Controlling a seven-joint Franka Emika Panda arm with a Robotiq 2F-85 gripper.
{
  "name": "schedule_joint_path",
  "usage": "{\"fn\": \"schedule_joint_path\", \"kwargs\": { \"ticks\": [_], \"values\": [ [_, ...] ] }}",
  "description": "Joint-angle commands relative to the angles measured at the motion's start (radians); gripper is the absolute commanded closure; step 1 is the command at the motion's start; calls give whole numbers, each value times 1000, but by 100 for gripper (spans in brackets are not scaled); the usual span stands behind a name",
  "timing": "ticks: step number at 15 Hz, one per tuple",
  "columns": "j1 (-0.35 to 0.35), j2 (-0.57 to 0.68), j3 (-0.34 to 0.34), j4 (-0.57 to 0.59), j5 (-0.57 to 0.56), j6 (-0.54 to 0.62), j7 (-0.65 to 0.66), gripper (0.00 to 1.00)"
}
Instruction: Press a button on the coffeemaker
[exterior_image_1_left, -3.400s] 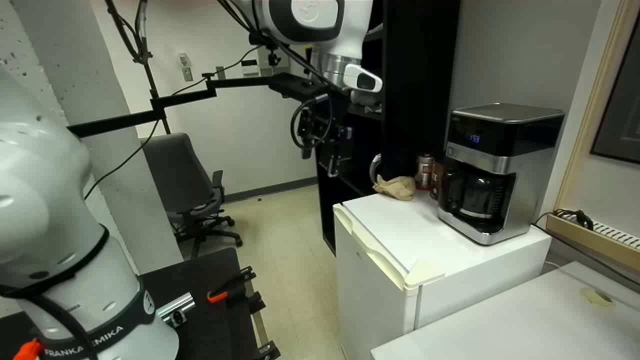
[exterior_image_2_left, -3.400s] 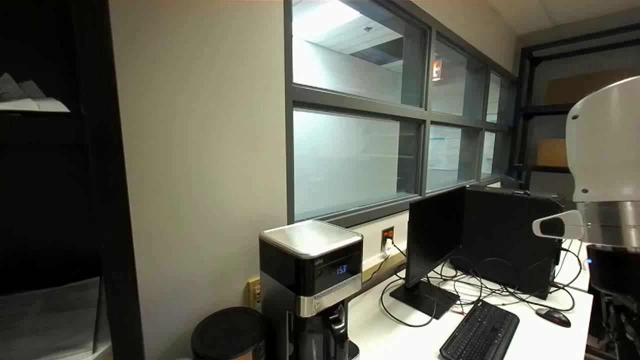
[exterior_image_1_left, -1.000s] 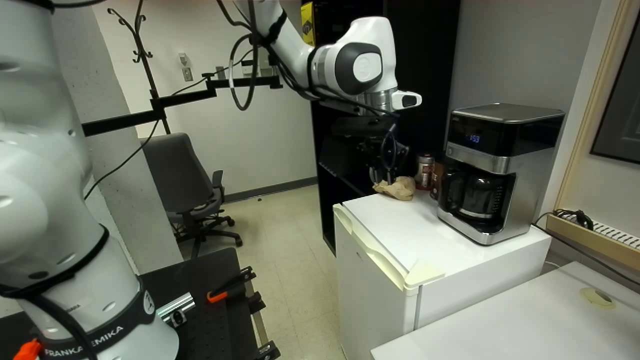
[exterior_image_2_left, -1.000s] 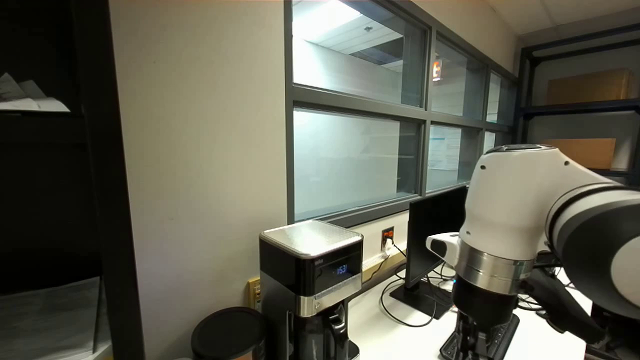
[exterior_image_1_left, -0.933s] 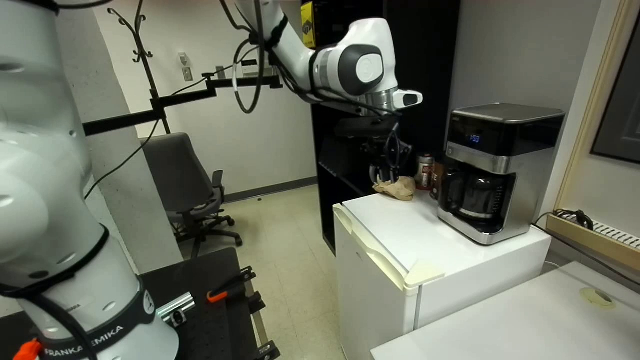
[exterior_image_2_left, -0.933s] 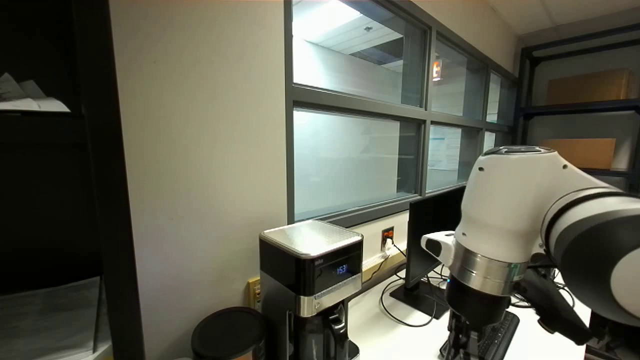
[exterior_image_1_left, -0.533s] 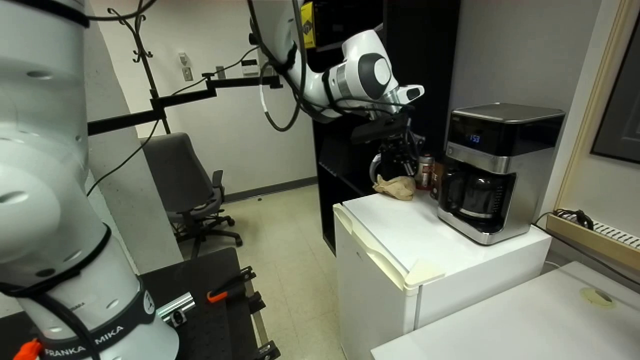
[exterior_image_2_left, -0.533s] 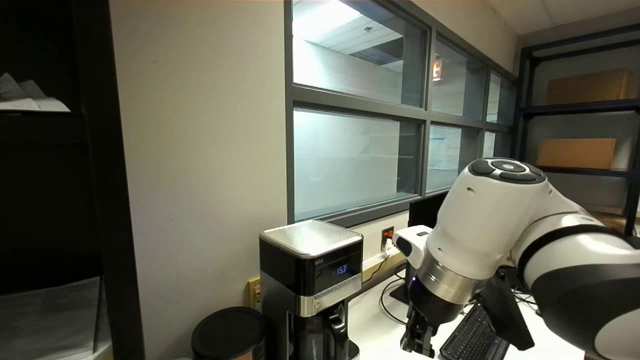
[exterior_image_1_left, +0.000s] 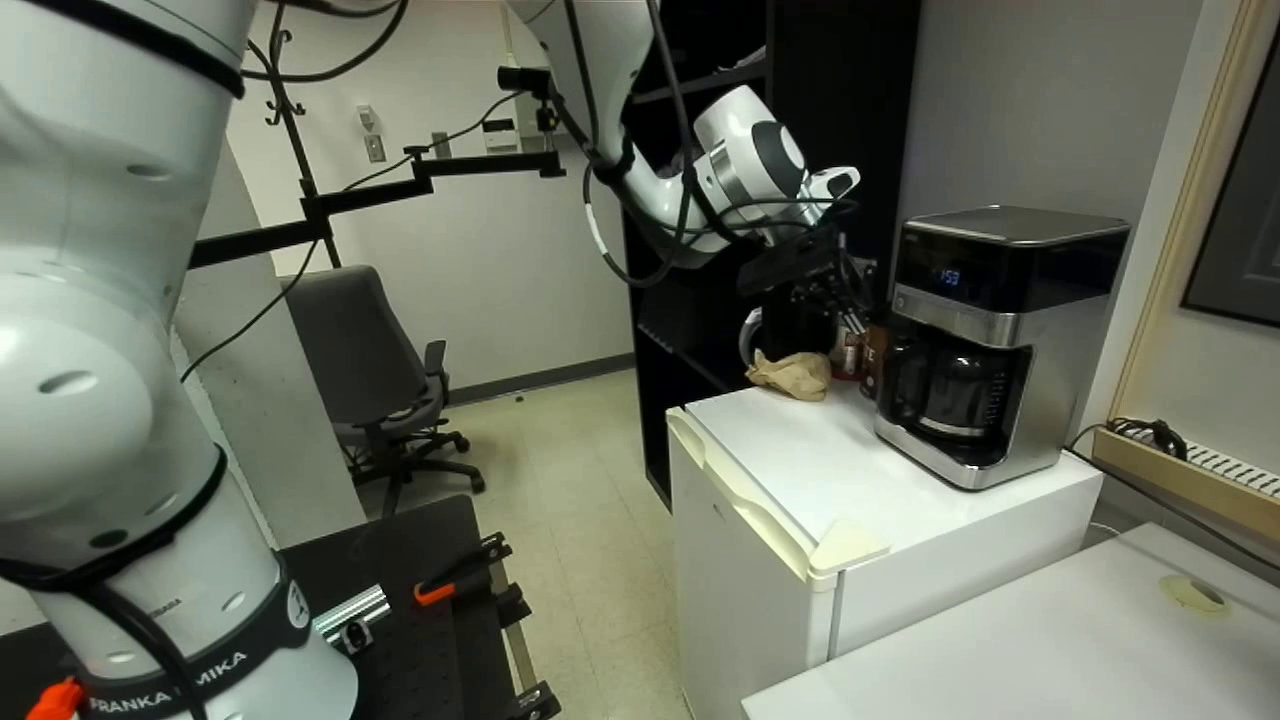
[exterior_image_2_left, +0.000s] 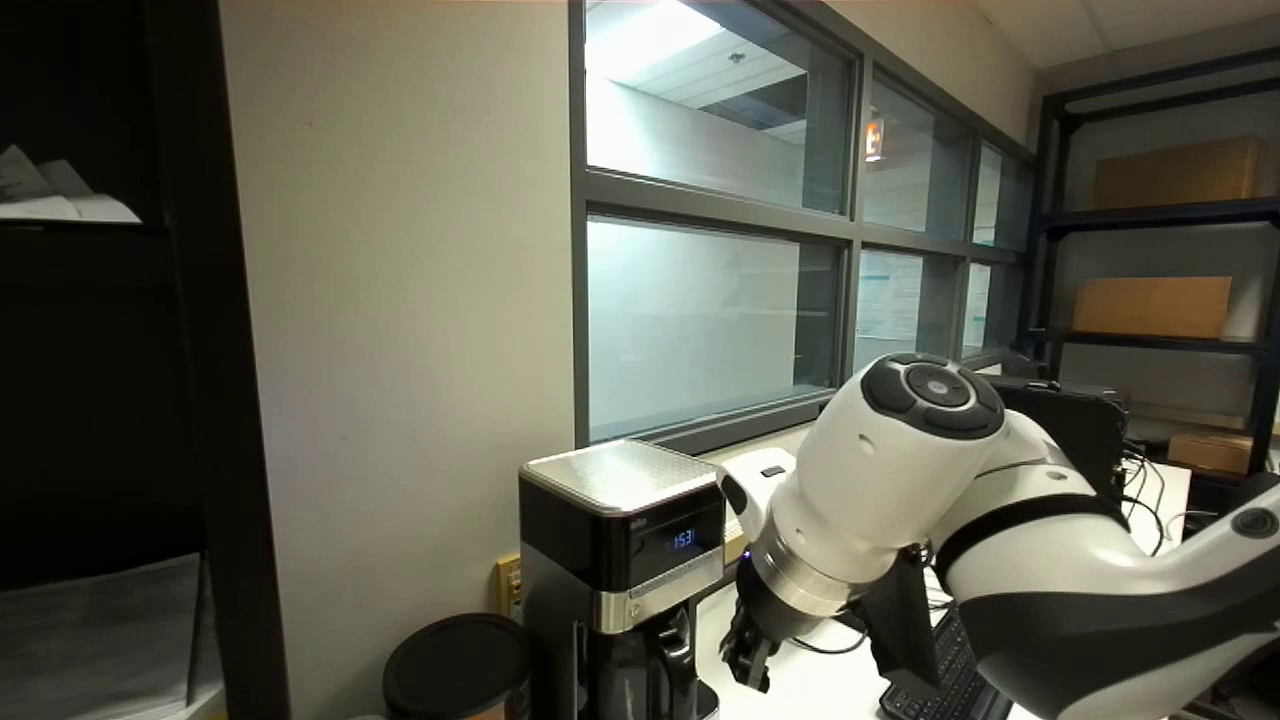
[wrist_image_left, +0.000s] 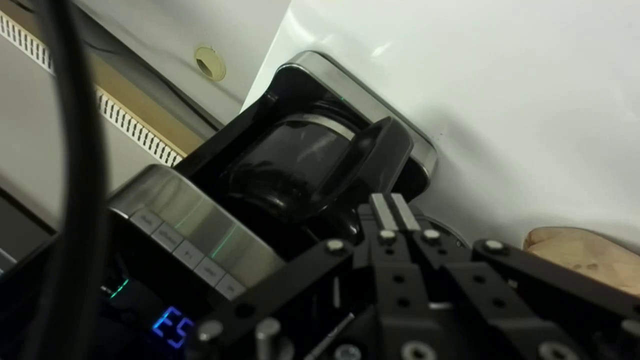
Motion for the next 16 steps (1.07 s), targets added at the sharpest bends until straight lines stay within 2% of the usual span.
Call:
{"fn": "schedule_joint_path", "kwargs": {
  "ticks": [1, 8, 16],
  "values": [
    [50, 101, -57, 132, -84, 22, 88, 100],
    [87, 206, -109, 272, -171, 44, 181, 100],
    [110, 265, -144, 355, -225, 63, 238, 100]
  ]
}}
